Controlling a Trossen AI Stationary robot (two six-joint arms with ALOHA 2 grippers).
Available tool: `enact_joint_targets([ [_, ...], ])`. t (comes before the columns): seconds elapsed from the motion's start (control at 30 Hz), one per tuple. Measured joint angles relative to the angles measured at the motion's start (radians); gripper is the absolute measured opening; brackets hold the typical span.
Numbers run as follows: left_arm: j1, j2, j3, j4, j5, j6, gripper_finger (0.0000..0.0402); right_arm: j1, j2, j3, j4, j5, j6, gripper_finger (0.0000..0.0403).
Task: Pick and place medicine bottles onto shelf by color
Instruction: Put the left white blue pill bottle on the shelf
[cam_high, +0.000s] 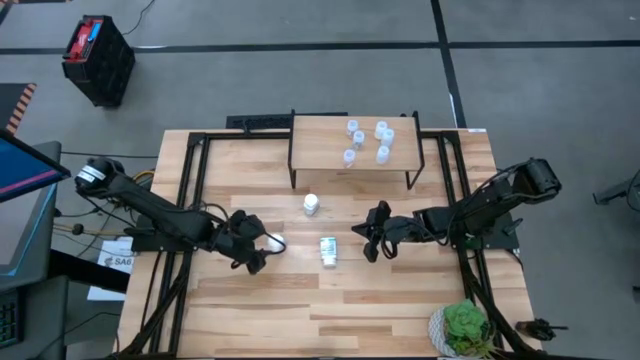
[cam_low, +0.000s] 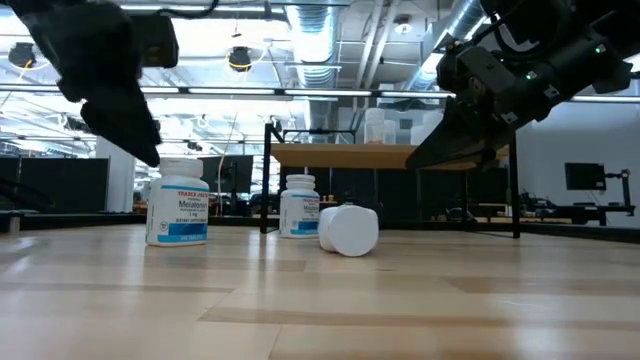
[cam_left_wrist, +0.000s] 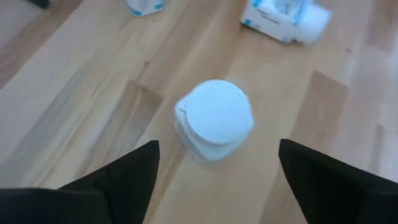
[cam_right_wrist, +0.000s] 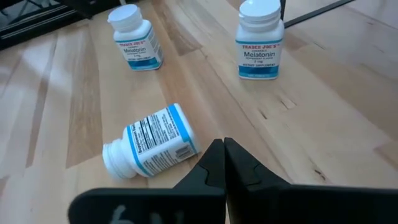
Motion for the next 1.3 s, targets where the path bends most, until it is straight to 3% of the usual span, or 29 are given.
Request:
enact_joint_targets([
  [0.13,0.002,0.071,-0.002,0.043,-0.016,-0.032,0.0337,0.000,0.000,0.000,-0.006,0.000,0.000,0.0008],
  [0.3,0.009,0.188,-0.001,0.160,-0.018,-0.021,0.0337,0.000,0.000,0.000,-0.011,-0.001,0.001,0.0008],
  [0.57,0.056,0.305,0.015,0.193,-0.044,0.007,0.0333,0.000,0.000,0.001,-0.017,-0.001,0.003,0.0008],
  [0.7,0.073,0.303,0.031,0.198,-0.044,0.049,0.0300,0.000,0.000,0.001,-0.022,-0.002,0.003,0.0008],
  [1.03,0.075,0.292,0.083,0.149,-0.014,0.130,0.0141,0.000,0.000,0.001,-0.023,-0.002,0.003,0.0008],
  [1.17,0.075,0.290,0.085,0.121,-0.004,0.131,0.0140,0.000,0.000,0.002,-0.024,-0.002,0.003,0.0008],
  [1.3,0.088,0.271,0.131,0.033,0.027,0.229,0.0140,0.000,0.000,0.001,-0.024,-0.002,0.003,0.0008],
])
